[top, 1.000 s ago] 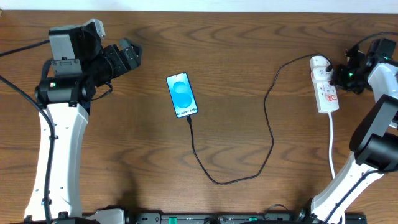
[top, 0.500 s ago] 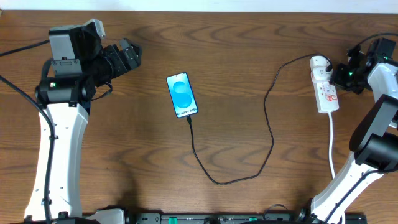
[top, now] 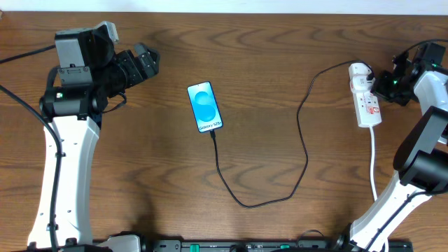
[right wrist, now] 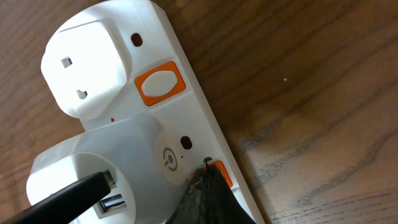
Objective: Plug charger to phone and switch on socket
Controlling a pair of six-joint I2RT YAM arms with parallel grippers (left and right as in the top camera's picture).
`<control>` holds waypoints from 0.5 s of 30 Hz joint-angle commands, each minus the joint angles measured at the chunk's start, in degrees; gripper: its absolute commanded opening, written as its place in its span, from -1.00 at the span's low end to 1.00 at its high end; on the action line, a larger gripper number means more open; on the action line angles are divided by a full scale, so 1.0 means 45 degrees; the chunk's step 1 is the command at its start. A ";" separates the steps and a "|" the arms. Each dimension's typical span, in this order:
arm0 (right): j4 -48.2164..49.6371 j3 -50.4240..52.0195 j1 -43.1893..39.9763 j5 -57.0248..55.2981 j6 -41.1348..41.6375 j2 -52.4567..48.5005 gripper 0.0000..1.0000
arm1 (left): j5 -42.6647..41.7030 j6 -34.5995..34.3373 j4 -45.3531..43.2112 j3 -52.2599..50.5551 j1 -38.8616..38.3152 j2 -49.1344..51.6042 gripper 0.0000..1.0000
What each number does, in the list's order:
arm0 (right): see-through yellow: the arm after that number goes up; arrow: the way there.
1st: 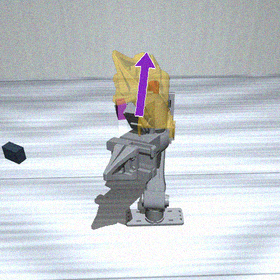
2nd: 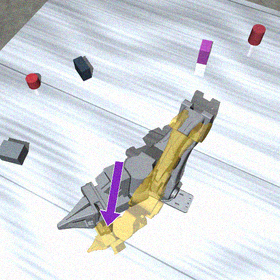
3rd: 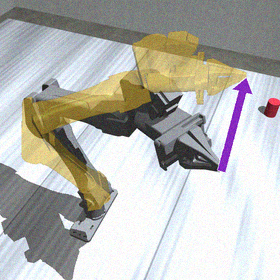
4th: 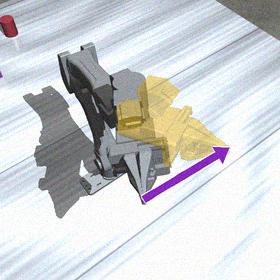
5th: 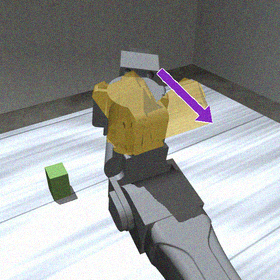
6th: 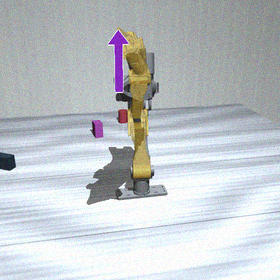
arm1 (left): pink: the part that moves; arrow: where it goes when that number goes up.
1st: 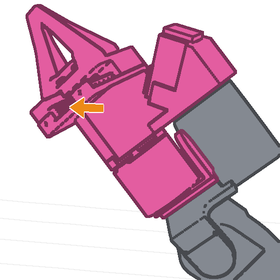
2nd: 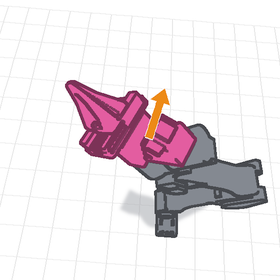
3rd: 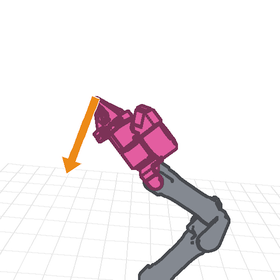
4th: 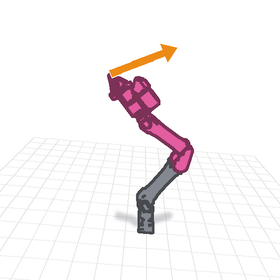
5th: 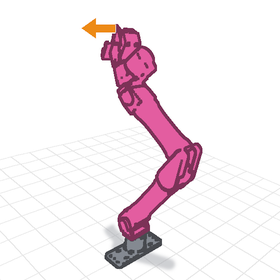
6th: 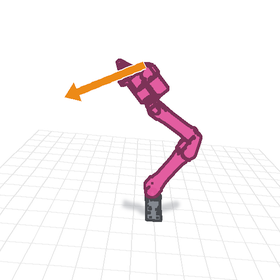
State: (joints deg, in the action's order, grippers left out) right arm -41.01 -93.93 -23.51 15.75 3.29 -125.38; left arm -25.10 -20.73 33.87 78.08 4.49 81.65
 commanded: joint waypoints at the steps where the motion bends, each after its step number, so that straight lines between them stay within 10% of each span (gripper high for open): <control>1: -0.0612 0.0641 0.1413 0.4289 -0.0612 -0.0714 -0.98 | 0.0121 0.0121 0.0000 -0.0015 0.0058 -0.0024 0.92; 15: -0.0865 0.0641 0.1399 0.3881 -0.2939 -0.0714 -0.98 | 0.0121 0.0121 0.0000 -0.0015 0.0058 -0.0024 0.92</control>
State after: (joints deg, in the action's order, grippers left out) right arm -42.96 -93.97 -23.51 15.66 -6.07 -125.19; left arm -25.10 -20.73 33.87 78.08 4.49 81.65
